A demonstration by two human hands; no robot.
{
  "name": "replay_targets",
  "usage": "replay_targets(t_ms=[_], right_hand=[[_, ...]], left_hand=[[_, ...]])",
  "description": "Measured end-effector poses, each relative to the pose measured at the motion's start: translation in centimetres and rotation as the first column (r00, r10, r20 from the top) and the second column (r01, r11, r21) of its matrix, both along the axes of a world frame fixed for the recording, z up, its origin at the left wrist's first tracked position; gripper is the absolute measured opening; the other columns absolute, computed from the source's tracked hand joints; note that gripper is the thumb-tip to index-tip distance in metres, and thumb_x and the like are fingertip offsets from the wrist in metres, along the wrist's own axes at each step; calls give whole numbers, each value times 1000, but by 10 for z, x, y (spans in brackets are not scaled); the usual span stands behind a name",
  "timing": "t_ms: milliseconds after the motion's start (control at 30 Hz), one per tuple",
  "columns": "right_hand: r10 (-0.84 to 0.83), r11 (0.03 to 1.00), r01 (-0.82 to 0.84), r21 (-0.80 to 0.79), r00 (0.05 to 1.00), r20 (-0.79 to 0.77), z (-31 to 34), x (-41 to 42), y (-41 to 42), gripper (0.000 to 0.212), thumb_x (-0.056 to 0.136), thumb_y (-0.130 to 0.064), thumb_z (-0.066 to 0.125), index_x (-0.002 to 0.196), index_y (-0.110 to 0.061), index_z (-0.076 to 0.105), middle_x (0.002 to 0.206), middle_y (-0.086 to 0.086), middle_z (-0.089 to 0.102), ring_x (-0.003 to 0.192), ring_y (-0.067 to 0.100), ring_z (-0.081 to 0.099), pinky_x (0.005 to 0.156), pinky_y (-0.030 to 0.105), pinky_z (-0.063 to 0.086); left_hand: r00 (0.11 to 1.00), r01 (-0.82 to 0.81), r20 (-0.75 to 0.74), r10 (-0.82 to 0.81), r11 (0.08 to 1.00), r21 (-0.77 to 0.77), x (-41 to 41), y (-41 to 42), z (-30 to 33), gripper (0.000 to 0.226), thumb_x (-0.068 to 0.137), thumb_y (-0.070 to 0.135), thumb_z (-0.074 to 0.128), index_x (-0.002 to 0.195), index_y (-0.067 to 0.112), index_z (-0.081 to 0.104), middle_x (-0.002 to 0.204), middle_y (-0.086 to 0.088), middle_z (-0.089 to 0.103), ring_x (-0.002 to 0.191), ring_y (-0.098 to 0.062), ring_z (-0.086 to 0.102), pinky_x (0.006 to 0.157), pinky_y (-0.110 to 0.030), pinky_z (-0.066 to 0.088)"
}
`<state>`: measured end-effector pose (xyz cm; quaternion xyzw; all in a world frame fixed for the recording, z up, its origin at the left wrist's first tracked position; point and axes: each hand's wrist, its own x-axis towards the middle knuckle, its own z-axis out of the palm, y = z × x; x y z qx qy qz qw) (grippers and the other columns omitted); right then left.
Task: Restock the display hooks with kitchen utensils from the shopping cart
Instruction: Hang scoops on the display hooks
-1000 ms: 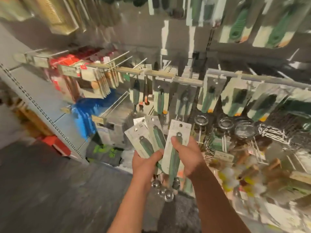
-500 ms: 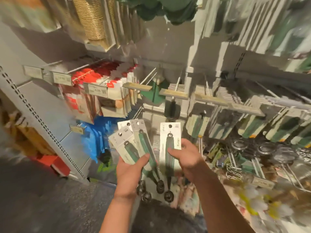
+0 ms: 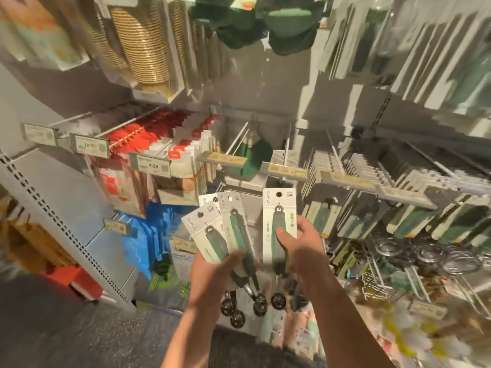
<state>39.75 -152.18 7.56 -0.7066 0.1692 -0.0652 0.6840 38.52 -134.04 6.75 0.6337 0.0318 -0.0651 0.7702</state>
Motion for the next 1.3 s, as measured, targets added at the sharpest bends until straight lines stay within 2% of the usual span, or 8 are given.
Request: replay_targets(t_ms=[167, 367, 500, 733, 867, 967, 1067, 1300], right_hand=[[22, 997, -25, 69, 999, 42, 7, 15, -10, 23, 102, -7, 62, 104, -29, 57, 98, -12, 72, 80, 3, 72, 65, 18, 58], [-15, 992, 12, 126, 1000, 20, 2, 31, -10, 24, 99, -2, 64, 114, -21, 63, 108, 3, 78, 101, 28, 75, 93, 54, 59], [-70, 981, 63, 186, 997, 31, -10, 36, -11, 22, 98, 0, 64, 119, -6, 63, 105, 11, 78, 97, 34, 75, 88, 52, 60], [-190, 964, 172, 203, 979, 76, -20, 45, -3, 17, 97, -5, 68, 112, -13, 68, 113, 12, 76, 109, 37, 71, 101, 59, 53], [-178, 971, 169, 170, 983, 39, -15, 50, -6, 10, 99, -13, 67, 109, -12, 69, 108, 8, 77, 105, 32, 72, 93, 43, 57], [-184, 982, 185, 46, 982, -35, -10, 54, -11, 34, 101, -31, 65, 127, -9, 62, 123, 3, 68, 104, 18, 65, 88, 30, 48], [-177, 977, 188, 98, 978, -114, -25, 53, -17, 59, 101, -32, 65, 150, -6, 43, 144, 10, 53, 130, 27, 53, 109, 35, 38], [-41, 988, 59, 143, 991, -124, -36, 25, -9, 28, 98, -34, 67, 116, -13, 66, 105, 5, 72, 96, 23, 71, 93, 47, 58]], left_hand=[[1000, 12, 3, -12, 999, -46, 13, -11, 2, 23, 89, 0, 73, 110, 5, 64, 81, -9, 76, 67, -22, 71, 59, -31, 60], [1000, 0, 18, 1, 997, -82, 22, -19, -3, 35, 90, 3, 75, 122, 14, 68, 115, -10, 77, 105, -29, 74, 88, -42, 59], [999, -43, -1, 43, 997, -70, 27, -25, -1, 35, 90, 1, 75, 121, 17, 69, 113, -2, 78, 105, -21, 75, 90, -36, 55], [993, -117, -41, 115, 992, -38, 35, -28, -5, 34, 88, 1, 77, 116, 19, 71, 107, 4, 80, 99, -14, 76, 88, -34, 55], [991, -126, -37, 125, 992, -30, 37, -27, -7, 36, 87, -1, 76, 118, 18, 71, 109, 2, 80, 102, -16, 76, 92, -37, 55], [993, -118, -31, 117, 993, -31, 37, -28, -9, 36, 88, 0, 76, 119, 18, 71, 110, 3, 79, 103, -15, 75, 92, -36, 55], [994, -107, -31, 106, 994, -21, 37, -29, -10, 39, 87, 1, 78, 121, 18, 70, 111, 3, 79, 103, -15, 75, 94, -36, 55], [996, -75, -47, 73, 996, -42, 40, -35, -15, 38, 89, 4, 77, 124, 15, 69, 115, -2, 78, 109, -22, 74, 102, -43, 54]])
